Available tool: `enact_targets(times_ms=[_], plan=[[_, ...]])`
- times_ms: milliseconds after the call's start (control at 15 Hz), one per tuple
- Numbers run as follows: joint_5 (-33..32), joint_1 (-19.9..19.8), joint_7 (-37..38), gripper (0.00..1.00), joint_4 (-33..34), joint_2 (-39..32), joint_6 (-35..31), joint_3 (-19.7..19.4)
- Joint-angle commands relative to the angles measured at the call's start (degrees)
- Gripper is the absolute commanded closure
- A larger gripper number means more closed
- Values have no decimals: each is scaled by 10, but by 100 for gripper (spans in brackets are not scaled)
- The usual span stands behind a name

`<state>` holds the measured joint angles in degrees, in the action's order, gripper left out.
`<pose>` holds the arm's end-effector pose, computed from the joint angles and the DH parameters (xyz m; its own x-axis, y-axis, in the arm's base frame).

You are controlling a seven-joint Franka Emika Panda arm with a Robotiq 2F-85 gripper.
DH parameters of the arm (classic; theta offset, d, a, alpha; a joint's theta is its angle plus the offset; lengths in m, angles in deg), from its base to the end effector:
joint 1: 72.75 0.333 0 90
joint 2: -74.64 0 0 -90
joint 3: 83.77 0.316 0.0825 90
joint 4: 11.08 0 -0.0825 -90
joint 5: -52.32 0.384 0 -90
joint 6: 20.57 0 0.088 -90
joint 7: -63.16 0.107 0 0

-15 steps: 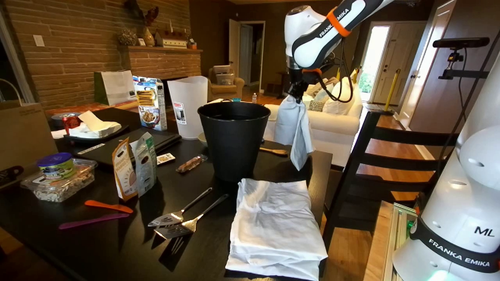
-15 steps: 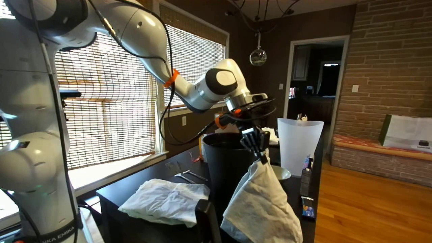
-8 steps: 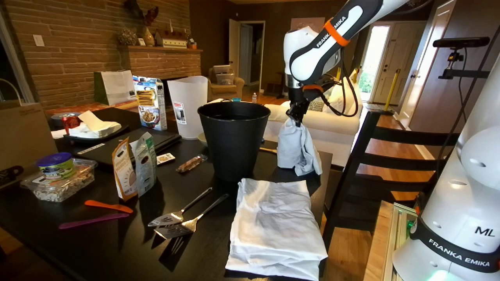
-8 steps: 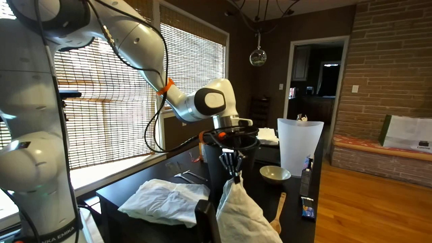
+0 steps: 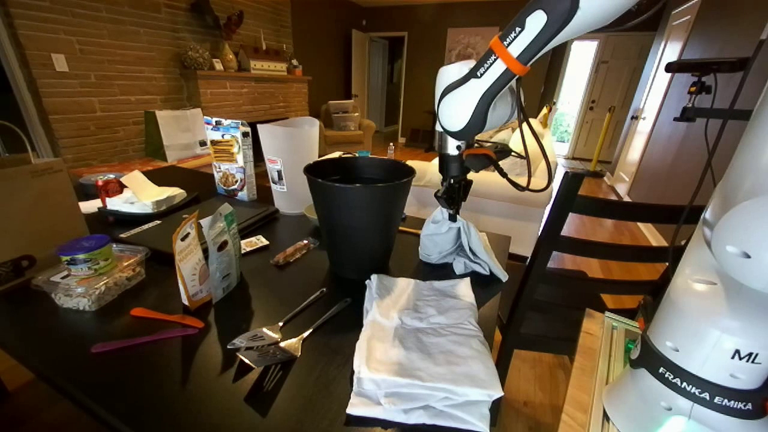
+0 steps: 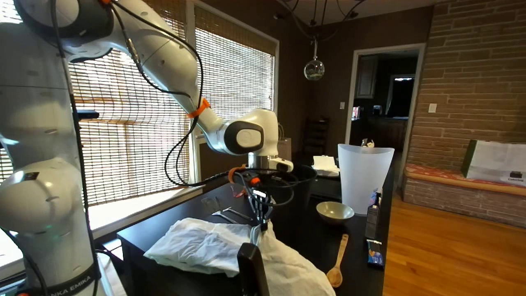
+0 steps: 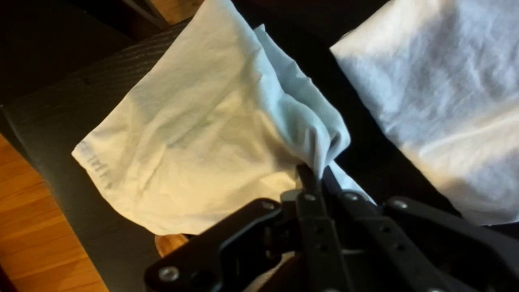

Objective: Remove the left and right towels out of the bin

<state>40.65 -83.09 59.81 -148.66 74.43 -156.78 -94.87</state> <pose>0.4534 -0.1803 0.3105 0.9846 -0.1686 -0.0456 -0.1612 -0.9778 0.1342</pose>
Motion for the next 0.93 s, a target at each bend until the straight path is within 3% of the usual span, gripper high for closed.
enact_targets(times_ms=[0,133,733,867], plan=[[46,1,-27,70,-20,14,8,5],[62,0,-30,64,-16,15,4,5],[102,1,-37,2,6,35,4,4],[88,0,-28,0,18,44,16,4]])
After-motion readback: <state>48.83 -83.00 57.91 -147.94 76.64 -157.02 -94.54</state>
